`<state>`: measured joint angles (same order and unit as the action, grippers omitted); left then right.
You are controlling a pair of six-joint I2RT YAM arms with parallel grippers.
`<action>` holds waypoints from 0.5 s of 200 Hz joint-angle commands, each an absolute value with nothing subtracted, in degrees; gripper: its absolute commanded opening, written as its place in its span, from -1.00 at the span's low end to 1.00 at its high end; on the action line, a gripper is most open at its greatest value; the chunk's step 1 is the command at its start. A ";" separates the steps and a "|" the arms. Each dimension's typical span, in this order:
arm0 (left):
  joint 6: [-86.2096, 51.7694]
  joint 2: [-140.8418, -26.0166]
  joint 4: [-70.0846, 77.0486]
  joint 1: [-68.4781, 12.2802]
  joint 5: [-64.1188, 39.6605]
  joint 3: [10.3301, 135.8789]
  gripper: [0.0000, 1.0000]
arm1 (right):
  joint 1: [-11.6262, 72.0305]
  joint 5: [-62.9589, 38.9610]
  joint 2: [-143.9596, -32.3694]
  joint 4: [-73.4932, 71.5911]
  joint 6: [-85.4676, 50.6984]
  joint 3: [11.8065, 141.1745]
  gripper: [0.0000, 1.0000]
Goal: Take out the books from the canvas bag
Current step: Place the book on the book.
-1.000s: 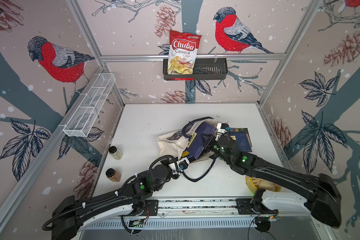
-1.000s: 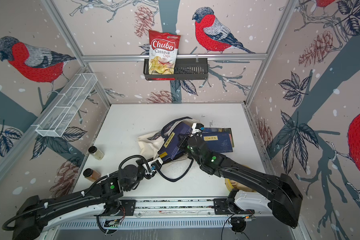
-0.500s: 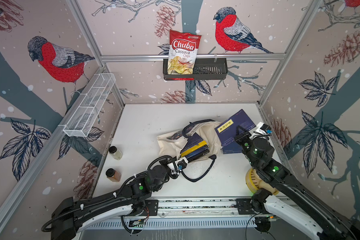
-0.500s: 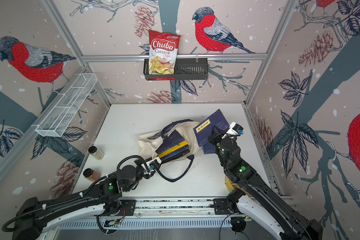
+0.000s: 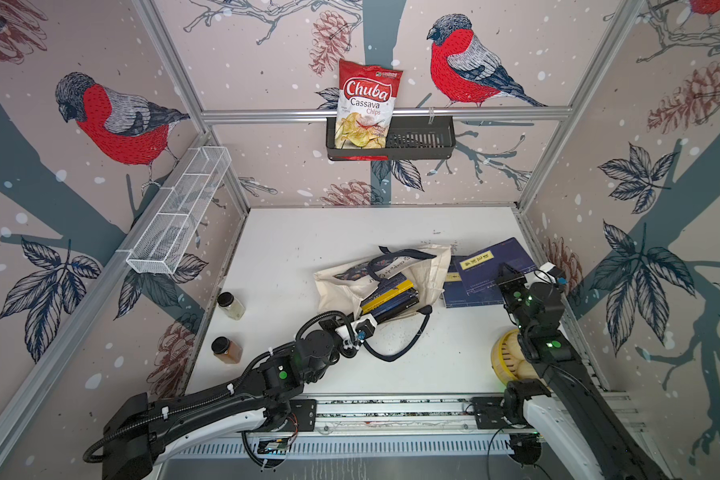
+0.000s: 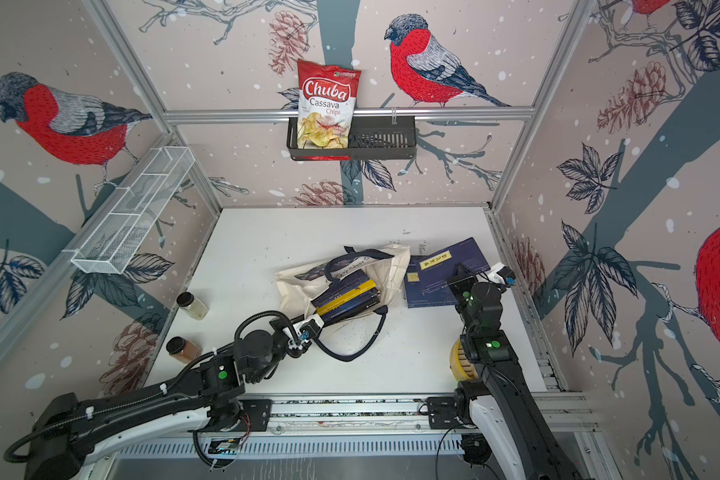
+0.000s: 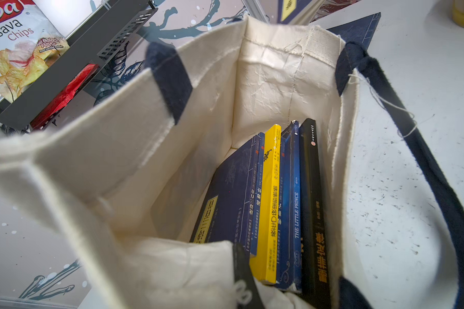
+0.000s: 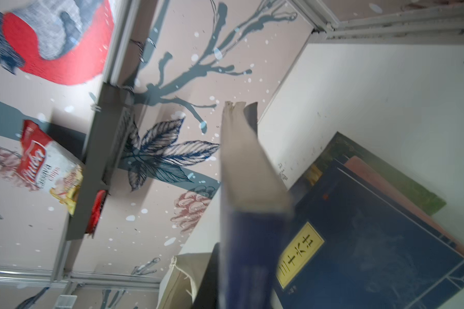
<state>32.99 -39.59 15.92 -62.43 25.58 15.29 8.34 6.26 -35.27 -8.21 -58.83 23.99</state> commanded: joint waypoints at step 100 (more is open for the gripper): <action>34.47 -38.82 20.30 -62.58 24.53 15.66 -1.00 | 7.40 -0.35 -47.33 -27.07 -62.37 18.48 -1.00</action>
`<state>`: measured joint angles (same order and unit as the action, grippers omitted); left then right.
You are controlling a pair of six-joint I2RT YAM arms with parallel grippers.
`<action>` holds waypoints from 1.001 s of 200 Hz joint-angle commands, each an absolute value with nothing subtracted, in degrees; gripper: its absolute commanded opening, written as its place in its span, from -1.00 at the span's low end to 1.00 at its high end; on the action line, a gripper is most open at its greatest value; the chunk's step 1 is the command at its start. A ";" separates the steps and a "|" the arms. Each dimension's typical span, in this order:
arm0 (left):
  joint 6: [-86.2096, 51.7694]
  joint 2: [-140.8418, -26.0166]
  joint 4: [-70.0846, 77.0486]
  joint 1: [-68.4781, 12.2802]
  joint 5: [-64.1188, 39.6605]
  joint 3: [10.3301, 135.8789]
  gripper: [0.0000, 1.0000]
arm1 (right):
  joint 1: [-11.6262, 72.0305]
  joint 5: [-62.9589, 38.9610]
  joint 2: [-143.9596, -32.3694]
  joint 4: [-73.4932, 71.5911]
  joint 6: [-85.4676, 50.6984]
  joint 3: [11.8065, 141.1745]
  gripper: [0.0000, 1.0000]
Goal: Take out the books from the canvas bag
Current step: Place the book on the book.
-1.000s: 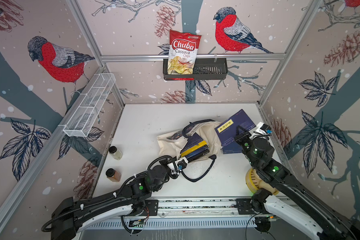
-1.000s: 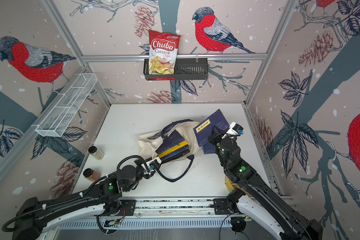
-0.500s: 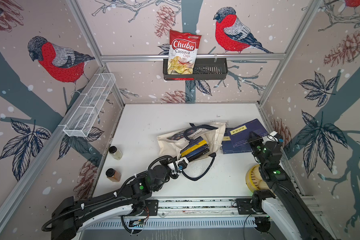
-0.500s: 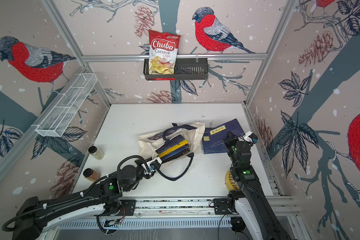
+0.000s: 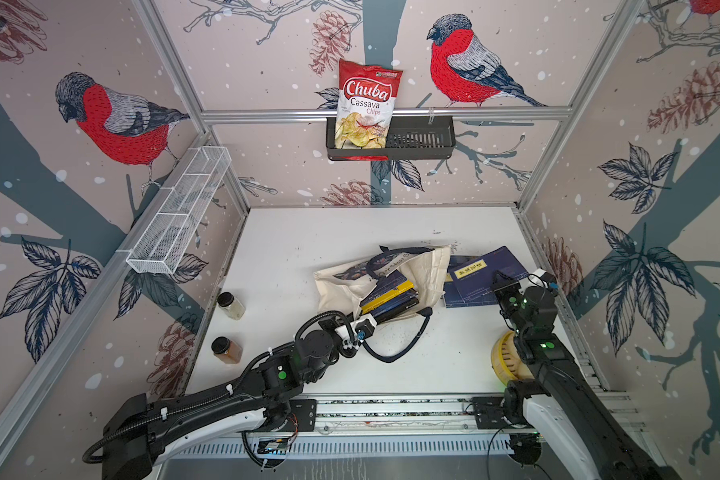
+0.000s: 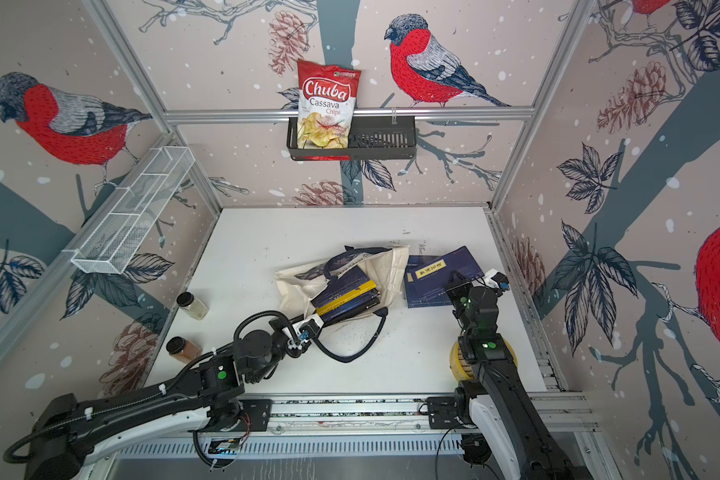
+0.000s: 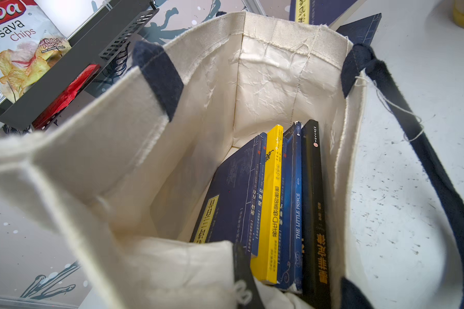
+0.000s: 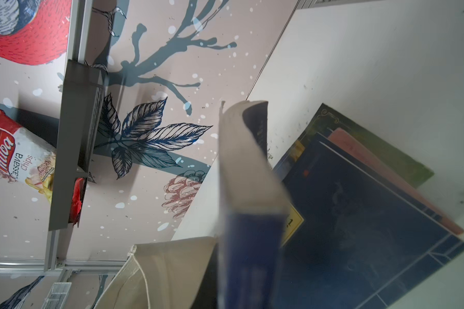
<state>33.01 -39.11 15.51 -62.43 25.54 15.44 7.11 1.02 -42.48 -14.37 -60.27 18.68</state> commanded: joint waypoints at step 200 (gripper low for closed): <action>34.30 -39.28 20.24 -62.58 23.81 15.91 -1.00 | 16.19 18.87 -60.39 -28.16 -74.33 9.55 0.37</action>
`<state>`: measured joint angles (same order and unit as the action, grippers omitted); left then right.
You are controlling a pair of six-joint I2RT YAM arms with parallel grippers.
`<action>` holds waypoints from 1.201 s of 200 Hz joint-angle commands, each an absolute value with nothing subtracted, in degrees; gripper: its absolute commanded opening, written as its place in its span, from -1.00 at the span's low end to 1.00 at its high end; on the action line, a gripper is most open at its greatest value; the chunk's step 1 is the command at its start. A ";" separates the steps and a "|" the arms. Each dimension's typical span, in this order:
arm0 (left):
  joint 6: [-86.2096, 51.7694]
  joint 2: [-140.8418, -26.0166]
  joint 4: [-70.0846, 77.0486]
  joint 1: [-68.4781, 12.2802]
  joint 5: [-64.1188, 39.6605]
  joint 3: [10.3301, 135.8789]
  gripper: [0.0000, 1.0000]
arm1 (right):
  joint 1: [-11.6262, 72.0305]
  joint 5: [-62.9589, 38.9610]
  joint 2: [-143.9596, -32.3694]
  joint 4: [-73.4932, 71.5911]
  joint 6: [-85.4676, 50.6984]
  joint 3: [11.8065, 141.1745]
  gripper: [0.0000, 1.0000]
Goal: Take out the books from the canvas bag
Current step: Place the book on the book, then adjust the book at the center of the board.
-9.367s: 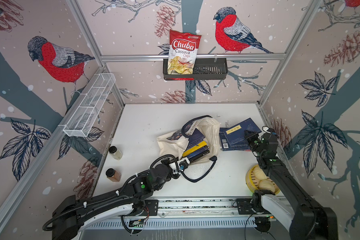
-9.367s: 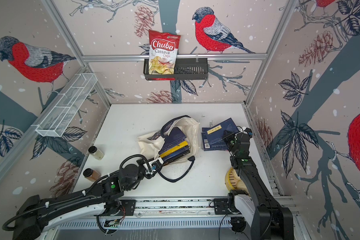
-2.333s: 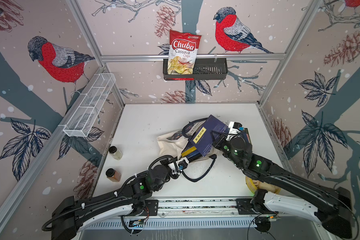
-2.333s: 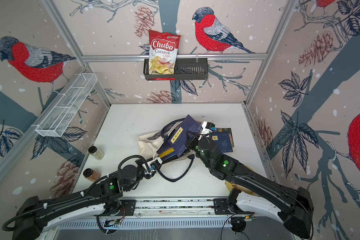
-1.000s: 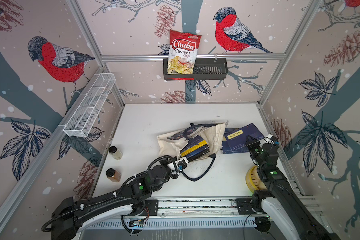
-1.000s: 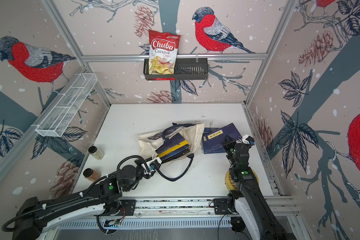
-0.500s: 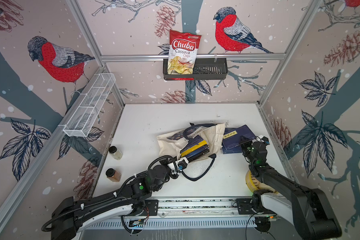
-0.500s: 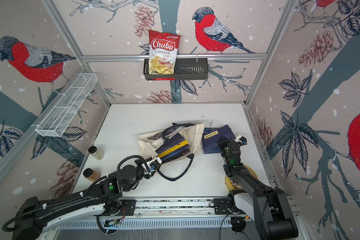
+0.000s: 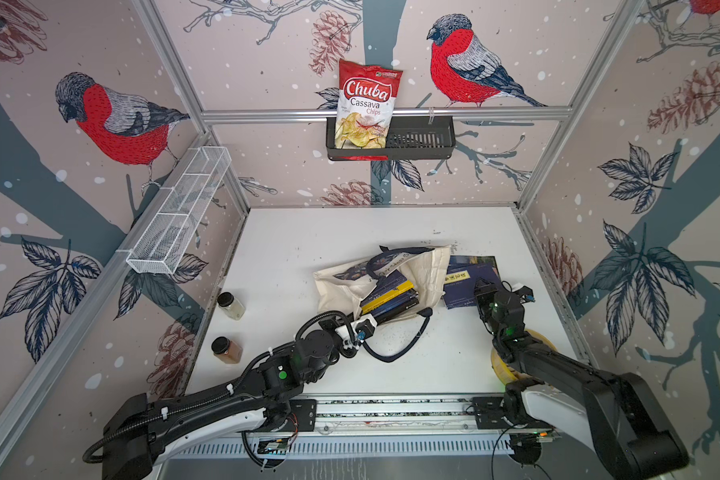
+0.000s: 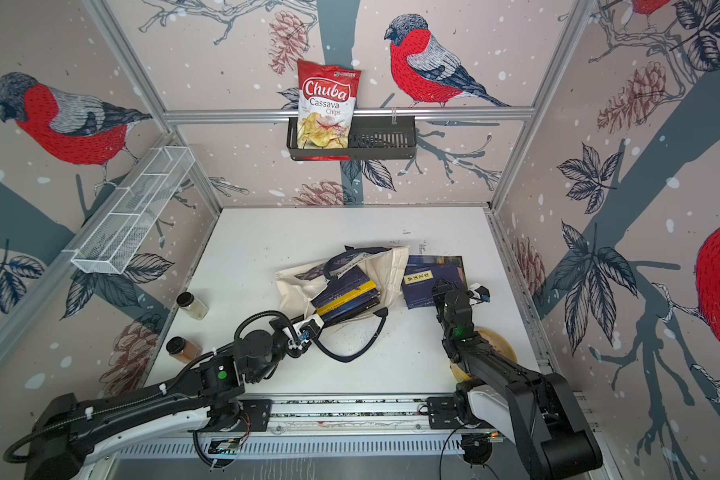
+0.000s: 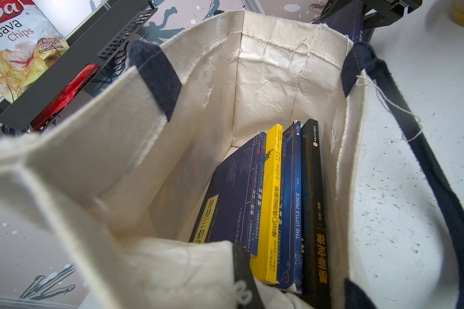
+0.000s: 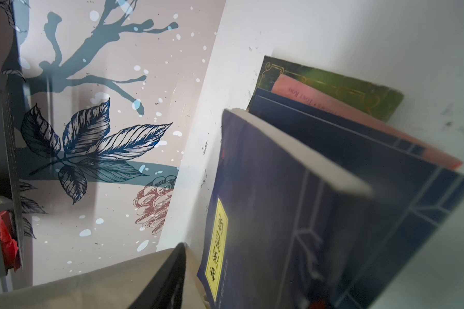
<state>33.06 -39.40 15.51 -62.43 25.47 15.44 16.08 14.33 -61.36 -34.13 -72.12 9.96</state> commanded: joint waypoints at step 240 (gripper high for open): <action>34.37 -39.53 20.22 -62.58 23.91 15.91 -1.00 | 14.50 10.21 -76.22 -22.30 -86.07 22.27 0.99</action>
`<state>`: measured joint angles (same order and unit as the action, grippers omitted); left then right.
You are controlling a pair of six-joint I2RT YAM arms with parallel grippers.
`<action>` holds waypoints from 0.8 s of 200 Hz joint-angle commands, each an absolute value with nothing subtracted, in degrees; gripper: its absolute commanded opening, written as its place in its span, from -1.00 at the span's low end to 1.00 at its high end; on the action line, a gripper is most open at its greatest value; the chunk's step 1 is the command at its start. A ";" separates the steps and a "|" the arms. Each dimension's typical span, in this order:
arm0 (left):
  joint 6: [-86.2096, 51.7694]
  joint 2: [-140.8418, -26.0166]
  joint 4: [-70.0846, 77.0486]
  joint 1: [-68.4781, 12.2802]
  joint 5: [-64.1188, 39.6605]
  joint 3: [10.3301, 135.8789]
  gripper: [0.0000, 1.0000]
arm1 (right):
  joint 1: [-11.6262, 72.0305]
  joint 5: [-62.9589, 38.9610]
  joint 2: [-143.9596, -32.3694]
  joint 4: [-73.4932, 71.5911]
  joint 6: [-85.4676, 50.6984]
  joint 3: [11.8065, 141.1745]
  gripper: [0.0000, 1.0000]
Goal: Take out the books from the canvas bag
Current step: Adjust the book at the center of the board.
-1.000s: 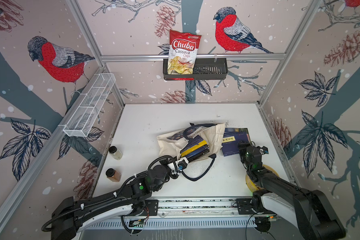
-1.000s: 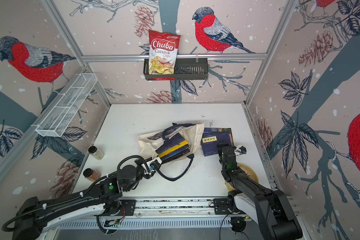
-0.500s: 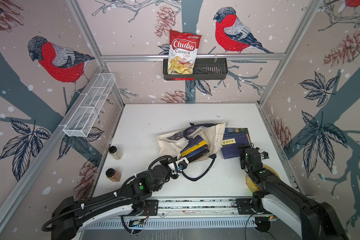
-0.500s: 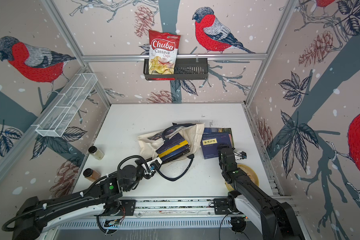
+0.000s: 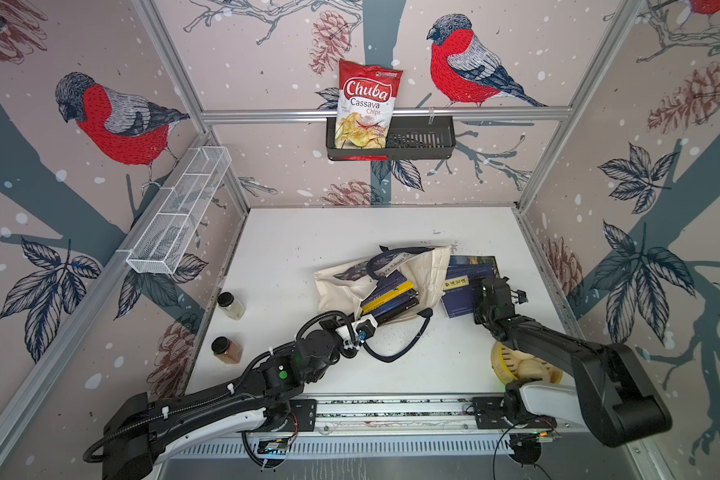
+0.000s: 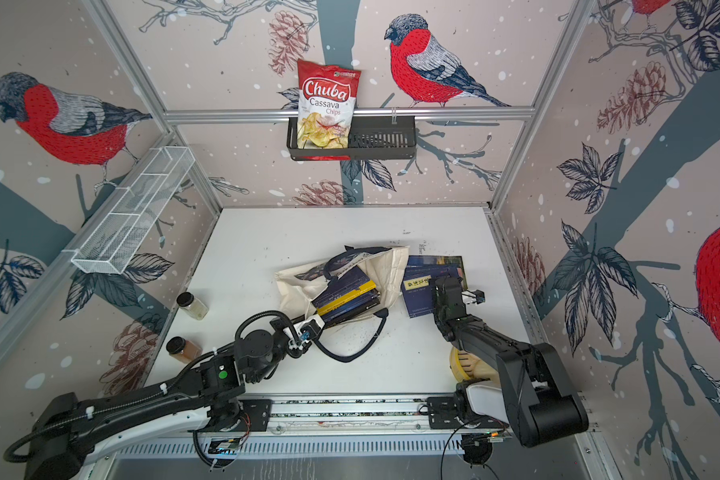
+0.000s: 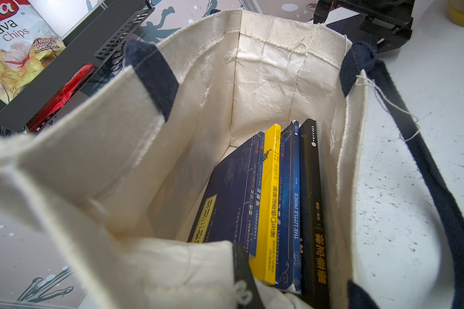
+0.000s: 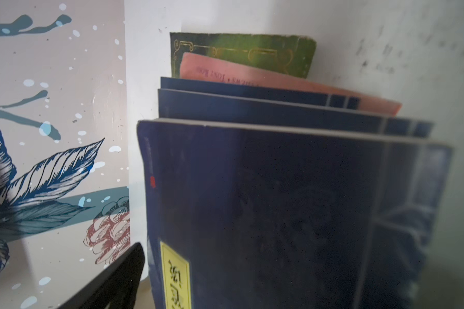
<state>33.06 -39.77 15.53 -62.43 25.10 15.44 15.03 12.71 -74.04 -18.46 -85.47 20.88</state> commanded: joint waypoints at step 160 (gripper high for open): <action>35.32 -38.48 19.16 -62.66 22.94 15.69 -1.00 | 15.41 8.09 -49.73 -4.10 -79.15 14.68 0.96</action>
